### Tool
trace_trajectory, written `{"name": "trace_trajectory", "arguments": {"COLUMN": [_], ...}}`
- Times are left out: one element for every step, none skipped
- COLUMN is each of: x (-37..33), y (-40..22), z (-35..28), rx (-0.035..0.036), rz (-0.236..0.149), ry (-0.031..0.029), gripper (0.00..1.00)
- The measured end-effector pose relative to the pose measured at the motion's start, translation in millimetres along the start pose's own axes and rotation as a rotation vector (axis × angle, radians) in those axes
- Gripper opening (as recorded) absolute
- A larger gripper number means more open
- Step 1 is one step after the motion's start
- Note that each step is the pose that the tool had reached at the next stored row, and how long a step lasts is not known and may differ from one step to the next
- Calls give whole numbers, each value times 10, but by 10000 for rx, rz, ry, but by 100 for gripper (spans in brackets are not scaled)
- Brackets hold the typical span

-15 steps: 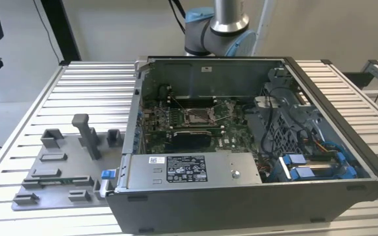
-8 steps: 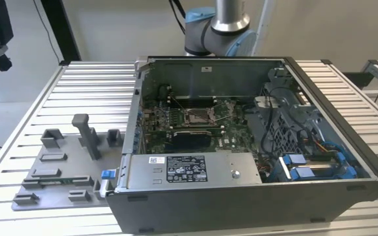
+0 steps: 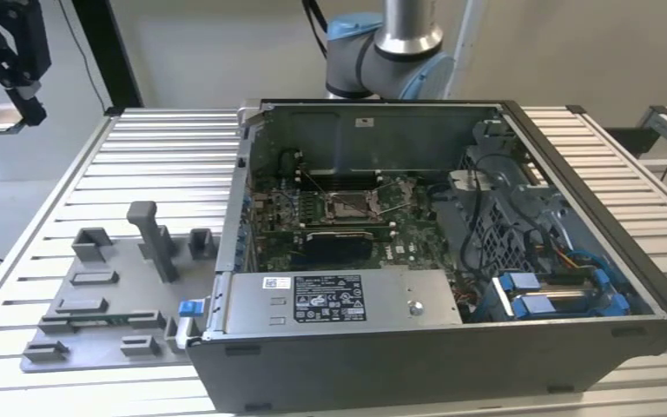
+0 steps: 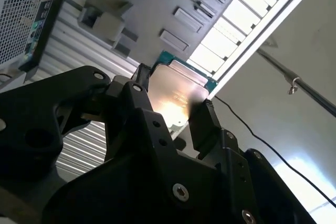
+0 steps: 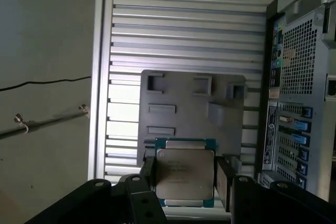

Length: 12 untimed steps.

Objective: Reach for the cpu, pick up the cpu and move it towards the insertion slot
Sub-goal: 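Pick up the cpu and move it towards the insertion slot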

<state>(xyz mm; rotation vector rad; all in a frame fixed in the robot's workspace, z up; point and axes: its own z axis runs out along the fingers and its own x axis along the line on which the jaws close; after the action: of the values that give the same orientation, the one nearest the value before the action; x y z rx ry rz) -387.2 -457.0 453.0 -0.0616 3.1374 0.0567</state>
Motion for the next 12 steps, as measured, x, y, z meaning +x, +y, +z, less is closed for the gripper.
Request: {"name": "trace_trajectory", "arguments": {"x": [-24,-50,-78,-101,-122,-141,-158,-175,-194,-214,-234,-253], "y": [-1,-2,-3,-4,-5,-6,-6,-7,-7,-8,-9,-9], "z": [1,1,2,3,4,5,6,6,6,7,7,8], "rx": [0,0,0,0,0,-1,-1,-1,0,0,0,0], "rz": [0,0,-1,0,0,-1,-1,-1,0,0,-1,0], "ry": [0,0,0,-1,0,-1,-1,-1,0,0,0,0], "gripper": [0,0,0,0,0,0,0,0,0,0,0,0]}}
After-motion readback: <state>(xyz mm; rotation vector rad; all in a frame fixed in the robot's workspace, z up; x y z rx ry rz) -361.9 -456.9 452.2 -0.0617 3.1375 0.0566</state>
